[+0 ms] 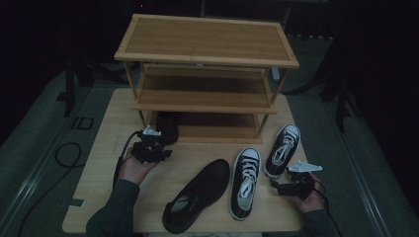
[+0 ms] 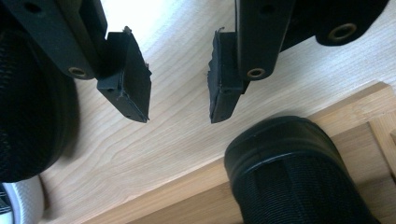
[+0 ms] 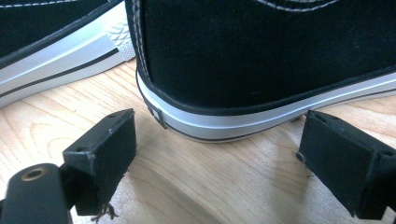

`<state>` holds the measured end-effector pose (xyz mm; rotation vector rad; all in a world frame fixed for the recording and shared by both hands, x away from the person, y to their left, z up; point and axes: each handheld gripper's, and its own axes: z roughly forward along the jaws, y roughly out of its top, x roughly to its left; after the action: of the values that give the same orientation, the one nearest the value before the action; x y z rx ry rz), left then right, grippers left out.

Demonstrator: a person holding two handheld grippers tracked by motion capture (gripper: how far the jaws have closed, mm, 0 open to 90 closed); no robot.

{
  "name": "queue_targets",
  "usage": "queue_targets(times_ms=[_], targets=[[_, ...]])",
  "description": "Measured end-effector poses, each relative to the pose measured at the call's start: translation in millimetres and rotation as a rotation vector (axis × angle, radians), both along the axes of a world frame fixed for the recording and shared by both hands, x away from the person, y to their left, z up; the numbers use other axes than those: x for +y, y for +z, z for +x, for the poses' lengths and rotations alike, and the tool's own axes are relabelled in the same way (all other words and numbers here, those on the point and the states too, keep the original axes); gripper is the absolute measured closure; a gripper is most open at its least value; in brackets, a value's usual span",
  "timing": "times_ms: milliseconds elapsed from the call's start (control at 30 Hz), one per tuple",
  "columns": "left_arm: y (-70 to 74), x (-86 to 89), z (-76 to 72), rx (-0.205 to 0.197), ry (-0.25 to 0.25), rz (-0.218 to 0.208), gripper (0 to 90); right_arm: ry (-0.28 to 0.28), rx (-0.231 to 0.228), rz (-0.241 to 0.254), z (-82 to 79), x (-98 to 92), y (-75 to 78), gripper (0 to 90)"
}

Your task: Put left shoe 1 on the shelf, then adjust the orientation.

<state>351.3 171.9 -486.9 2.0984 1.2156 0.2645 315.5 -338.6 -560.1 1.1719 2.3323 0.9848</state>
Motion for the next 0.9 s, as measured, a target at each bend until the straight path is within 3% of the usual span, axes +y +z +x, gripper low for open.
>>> queue_targets(times_ms=[167,400,633,900], targets=[[9.6,-2.4,-5.0,-0.012,-0.028,-0.016,57.9,0.0,0.0,0.0,0.0,0.0,0.0,11.1],[21.4,-5.3,-9.6,-0.01,-0.087,-0.003,58.5,0.0,0.0,0.0,0.0,0.0,0.0,11.1],[32.4,-12.7,-15.2,-0.007,-0.159,0.012,58.4,-0.001,0.0,0.001,0.0,0.0,0.0,11.1],[41.0,-21.4,-22.5,-0.006,-0.258,-0.006,57.8,-0.001,0.001,0.001,0.0,0.1,0.0,11.1]])
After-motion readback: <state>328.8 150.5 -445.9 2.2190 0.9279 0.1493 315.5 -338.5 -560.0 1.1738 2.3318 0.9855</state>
